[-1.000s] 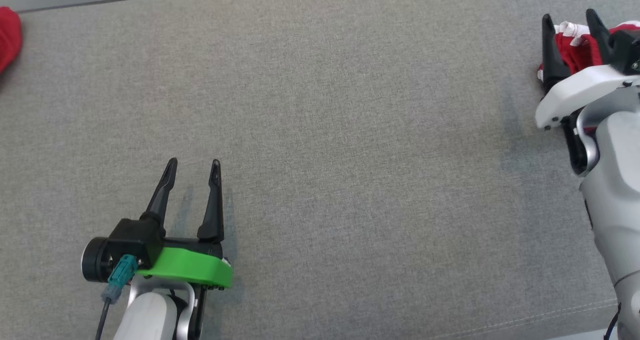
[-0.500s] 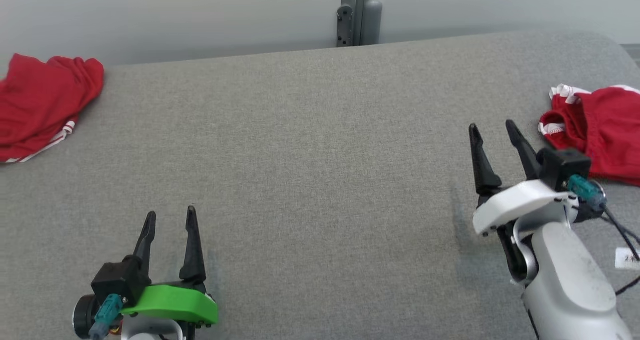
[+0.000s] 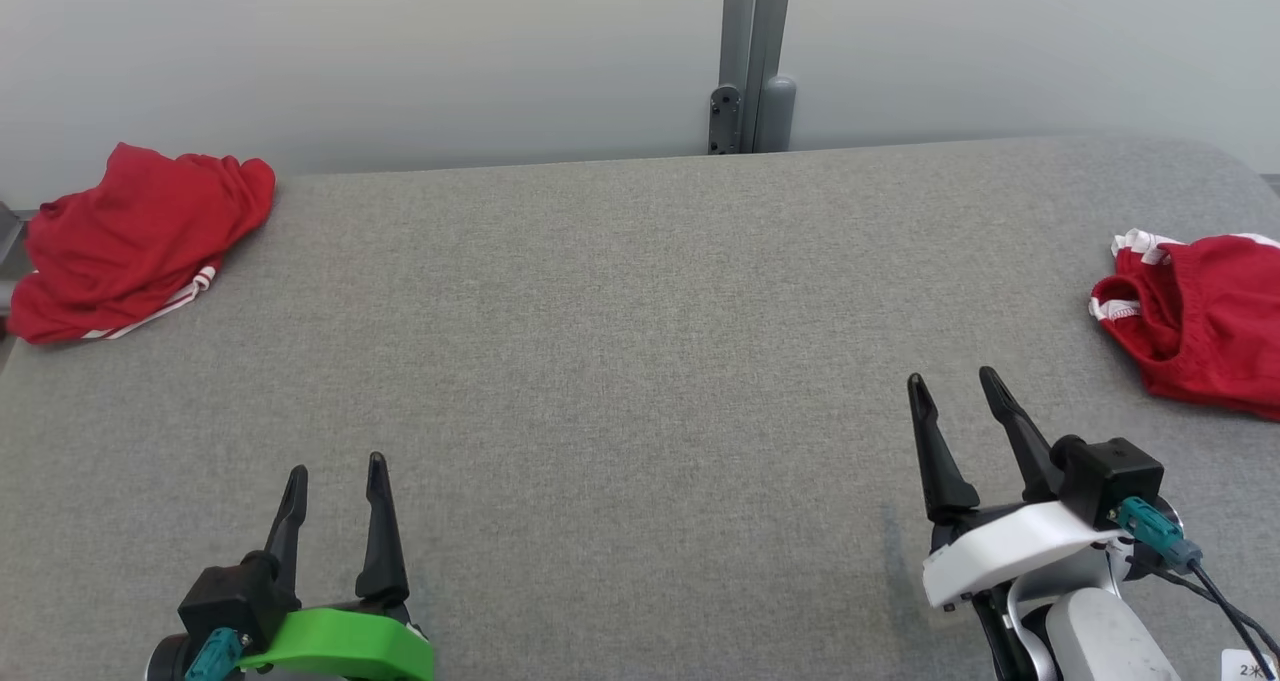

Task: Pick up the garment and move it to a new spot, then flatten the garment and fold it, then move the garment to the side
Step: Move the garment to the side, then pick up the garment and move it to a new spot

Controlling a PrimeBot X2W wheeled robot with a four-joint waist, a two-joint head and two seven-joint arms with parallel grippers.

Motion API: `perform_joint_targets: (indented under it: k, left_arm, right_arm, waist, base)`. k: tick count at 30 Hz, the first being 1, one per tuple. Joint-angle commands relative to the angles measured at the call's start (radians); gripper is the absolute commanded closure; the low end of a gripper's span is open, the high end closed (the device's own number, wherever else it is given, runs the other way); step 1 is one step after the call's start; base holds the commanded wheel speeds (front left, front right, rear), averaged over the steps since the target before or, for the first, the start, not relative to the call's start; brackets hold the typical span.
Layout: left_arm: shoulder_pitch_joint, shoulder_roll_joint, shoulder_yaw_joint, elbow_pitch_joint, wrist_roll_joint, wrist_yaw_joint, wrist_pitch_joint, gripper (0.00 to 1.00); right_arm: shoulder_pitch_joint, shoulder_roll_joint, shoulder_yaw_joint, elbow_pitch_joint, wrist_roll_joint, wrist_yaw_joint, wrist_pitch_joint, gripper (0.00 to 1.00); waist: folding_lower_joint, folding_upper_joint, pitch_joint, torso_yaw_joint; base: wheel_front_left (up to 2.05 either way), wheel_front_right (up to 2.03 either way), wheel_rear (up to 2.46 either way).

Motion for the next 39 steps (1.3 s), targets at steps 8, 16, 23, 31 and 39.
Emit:
perform_joint_targets:
  k: [8,16,23,31,39]
  left_arm:
    - [0.002,-0.009,0.011,0.007,0.02,-0.015,-0.003,0.0]
    - [-0.01,-0.016,0.016,0.011,0.029,-0.029,-0.003,0.0]
    - [-0.019,-0.021,0.018,0.006,0.036,-0.031,-0.003,0.0]
    - [-0.018,-0.022,0.023,0.001,0.049,-0.034,-0.002,0.0]
    - [0.0,-0.014,0.038,-0.005,0.058,-0.032,-0.002,0.0]
  right_arm:
    - [0.032,-0.003,0.006,-0.025,0.013,-0.001,0.011,0.0]
    - [0.04,-0.003,-0.005,-0.024,0.006,-0.001,0.015,0.0]
    - [0.048,-0.003,-0.012,-0.027,0.007,-0.001,0.018,0.0]
    - [0.051,-0.002,-0.008,-0.036,0.008,-0.001,0.011,0.0]
    - [0.046,-0.003,0.032,-0.026,0.024,-0.001,0.005,0.0]
  waist:
    - [0.0001,0.0,0.003,-0.008]
    - [0.0001,0.0,0.005,0.002]
    - [0.0001,0.0,-0.001,0.059]
    - [0.0001,0.0,-0.014,0.239]
    - [0.0001,0.0,-0.025,0.445]
  base:
    - [0.0,0.0,0.0]
    - [0.0,0.0,0.0]
    - [0.0,0.0,0.0]
    - [0.0,0.0,0.0]
    - [0.0,0.0,0.0]
